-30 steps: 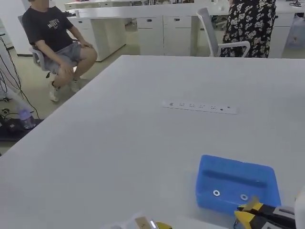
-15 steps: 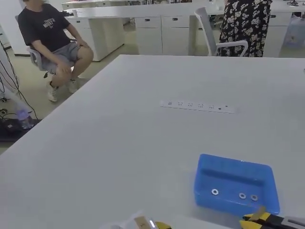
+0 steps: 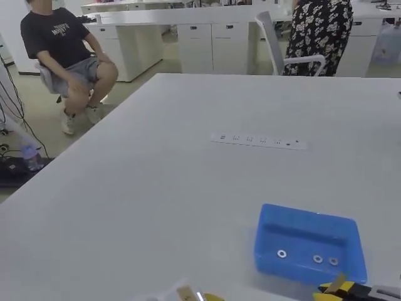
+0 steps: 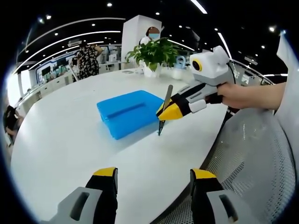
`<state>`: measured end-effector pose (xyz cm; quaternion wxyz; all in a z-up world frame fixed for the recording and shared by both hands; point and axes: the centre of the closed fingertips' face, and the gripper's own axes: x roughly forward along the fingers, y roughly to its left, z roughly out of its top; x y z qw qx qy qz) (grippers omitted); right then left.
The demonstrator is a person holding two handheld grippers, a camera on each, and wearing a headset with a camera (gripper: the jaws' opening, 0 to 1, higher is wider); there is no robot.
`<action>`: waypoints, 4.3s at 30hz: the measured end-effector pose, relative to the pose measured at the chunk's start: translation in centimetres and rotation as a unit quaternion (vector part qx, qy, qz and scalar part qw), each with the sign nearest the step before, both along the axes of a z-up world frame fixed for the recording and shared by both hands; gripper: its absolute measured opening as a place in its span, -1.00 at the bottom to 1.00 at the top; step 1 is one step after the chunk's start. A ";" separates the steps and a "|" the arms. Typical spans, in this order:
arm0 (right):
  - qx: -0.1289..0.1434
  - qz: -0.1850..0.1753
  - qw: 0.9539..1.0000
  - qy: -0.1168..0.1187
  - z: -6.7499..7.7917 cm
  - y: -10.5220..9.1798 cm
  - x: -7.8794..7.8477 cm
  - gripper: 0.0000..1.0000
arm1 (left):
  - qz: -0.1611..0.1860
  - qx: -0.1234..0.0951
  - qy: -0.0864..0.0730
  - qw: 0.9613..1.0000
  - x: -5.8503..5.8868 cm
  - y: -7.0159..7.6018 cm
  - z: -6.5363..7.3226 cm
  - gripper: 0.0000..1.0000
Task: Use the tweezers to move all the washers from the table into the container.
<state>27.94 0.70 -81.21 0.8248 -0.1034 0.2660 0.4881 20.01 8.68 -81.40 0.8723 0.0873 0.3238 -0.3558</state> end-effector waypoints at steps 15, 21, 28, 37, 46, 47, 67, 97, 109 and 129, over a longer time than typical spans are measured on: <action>-0.031 0.018 0.999 -0.029 0.0 0.5 0.0 -0.95 | -0.004 0.000 0.000 1.000 0.0 -0.1 0.0 0.24; -0.018 0.011 0.999 -0.024 0.8 0.5 -0.1 -0.94 | -0.001 -0.001 -0.001 1.000 0.0 -0.1 0.1 0.24; 0.017 0.006 0.999 -0.029 3.2 1.0 0.6 -0.94 | 0.000 -0.002 -0.002 1.000 0.1 -0.1 0.1 0.24; 0.055 -0.002 0.997 -0.047 6.2 1.4 2.2 -0.94 | 0.003 -0.002 -0.001 1.000 0.1 0.0 0.1 0.24; 0.088 -0.014 0.994 -0.059 9.0 1.5 4.1 -0.94 | 0.004 -0.002 0.000 1.000 0.1 0.1 0.1 0.24; 0.088 -0.013 0.994 -0.062 9.2 1.6 4.3 -0.94 | 0.004 -0.001 -0.001 1.000 0.1 0.1 0.1 0.24; 0.051 -0.019 0.997 -0.058 7.6 1.8 8.2 -0.94 | 0.006 -0.001 0.000 1.000 0.2 0.2 0.0 0.23; 0.025 -0.007 0.999 -0.023 3.7 2.9 9.0 -0.94 | 0.000 0.003 0.009 1.000 -0.1 0.2 -0.3 0.21; 0.009 0.004 1.000 -0.006 1.4 2.8 8.8 -0.94 | 0.009 -0.001 0.014 1.000 0.0 0.3 -0.3 0.19; 0.034 0.003 0.999 -0.021 2.6 2.8 8.8 -0.91 | 0.019 -0.007 0.013 1.000 0.3 0.5 -0.1 0.08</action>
